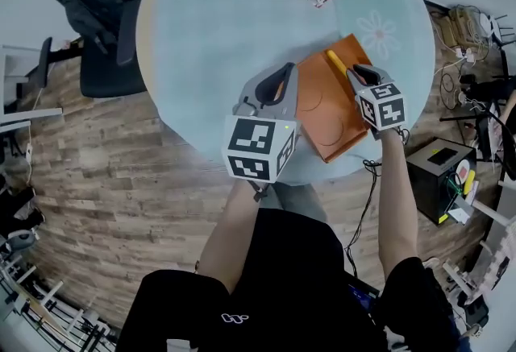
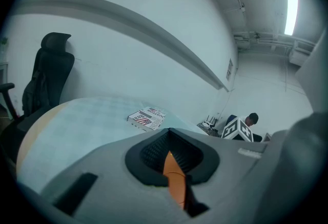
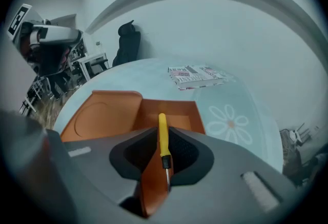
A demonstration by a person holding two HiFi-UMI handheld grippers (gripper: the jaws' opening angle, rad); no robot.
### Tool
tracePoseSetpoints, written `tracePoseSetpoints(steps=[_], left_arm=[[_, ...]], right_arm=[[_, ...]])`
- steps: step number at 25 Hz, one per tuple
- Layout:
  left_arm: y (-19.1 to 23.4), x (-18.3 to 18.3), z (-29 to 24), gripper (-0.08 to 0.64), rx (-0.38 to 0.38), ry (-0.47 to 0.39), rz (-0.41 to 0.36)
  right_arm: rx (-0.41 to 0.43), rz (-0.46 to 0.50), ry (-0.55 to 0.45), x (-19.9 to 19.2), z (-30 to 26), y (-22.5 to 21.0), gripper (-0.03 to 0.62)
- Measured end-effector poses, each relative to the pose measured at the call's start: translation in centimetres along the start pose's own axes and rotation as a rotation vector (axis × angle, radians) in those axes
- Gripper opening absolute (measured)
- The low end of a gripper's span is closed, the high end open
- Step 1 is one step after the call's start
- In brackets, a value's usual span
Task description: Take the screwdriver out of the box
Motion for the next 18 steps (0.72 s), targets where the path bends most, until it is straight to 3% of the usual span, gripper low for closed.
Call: tracePoseSetpoints(steps=[8, 18], left_arm=[[1.7, -0.3, 0.7, 0.003, 0.052, -0.006, 0.028], [2.6, -0.6, 1.9, 0.003, 0.09, -0.017, 0.038]], right_arm=[[0.078, 0.093, 0.206, -0.8, -4.1, -0.2, 0.117], [0.098, 0.053, 0.214, -1.2, -5.1, 0.3, 0.089]])
Point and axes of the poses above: the fingertips, and each gripper's own axes: z backward along the fingers, y to its left, x out of its top, the point moved 10 cm from there along z, backward along the fingers, and after that the axes turned 12 degrees about z, right-handed, at the moved point
